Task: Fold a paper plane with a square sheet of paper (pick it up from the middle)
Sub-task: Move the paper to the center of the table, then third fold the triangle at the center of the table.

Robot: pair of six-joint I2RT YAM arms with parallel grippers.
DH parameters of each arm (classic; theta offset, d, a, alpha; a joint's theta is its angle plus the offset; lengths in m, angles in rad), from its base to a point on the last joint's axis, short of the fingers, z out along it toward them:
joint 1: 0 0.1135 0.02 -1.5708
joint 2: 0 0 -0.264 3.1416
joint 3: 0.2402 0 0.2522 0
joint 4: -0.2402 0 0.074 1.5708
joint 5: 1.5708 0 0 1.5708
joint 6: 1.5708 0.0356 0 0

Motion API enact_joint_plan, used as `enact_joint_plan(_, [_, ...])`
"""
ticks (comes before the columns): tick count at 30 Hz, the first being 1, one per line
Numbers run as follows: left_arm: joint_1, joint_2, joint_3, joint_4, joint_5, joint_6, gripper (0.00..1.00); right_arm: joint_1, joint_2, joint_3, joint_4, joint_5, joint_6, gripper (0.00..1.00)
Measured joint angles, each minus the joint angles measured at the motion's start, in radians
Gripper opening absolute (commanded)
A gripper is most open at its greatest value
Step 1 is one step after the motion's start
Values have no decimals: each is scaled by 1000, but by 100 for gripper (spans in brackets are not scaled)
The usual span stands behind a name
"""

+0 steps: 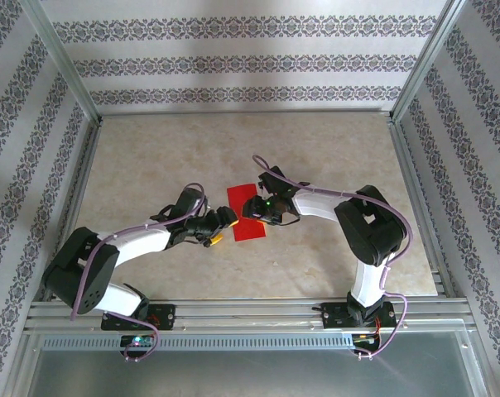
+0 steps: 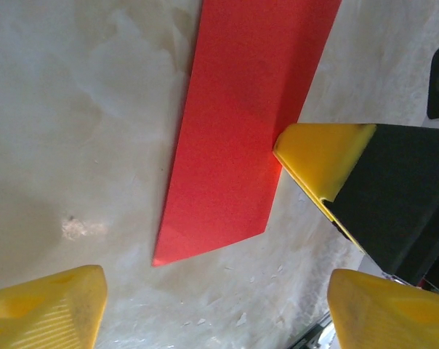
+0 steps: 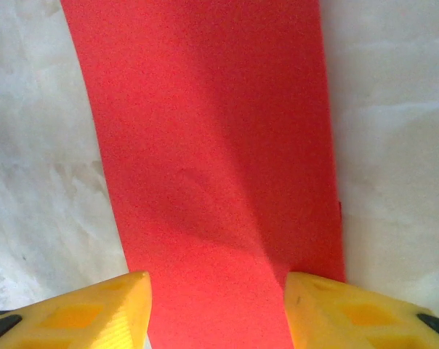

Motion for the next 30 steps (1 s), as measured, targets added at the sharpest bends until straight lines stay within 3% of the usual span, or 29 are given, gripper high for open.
enact_joint_plan(10, [-35,101,0,50,1,-68,48,-13,-12,-61,86,-11,71,52])
enact_joint_plan(30, [-36,162,54,50,0,-39,42,-26,-14,-80,118,-32,97,51])
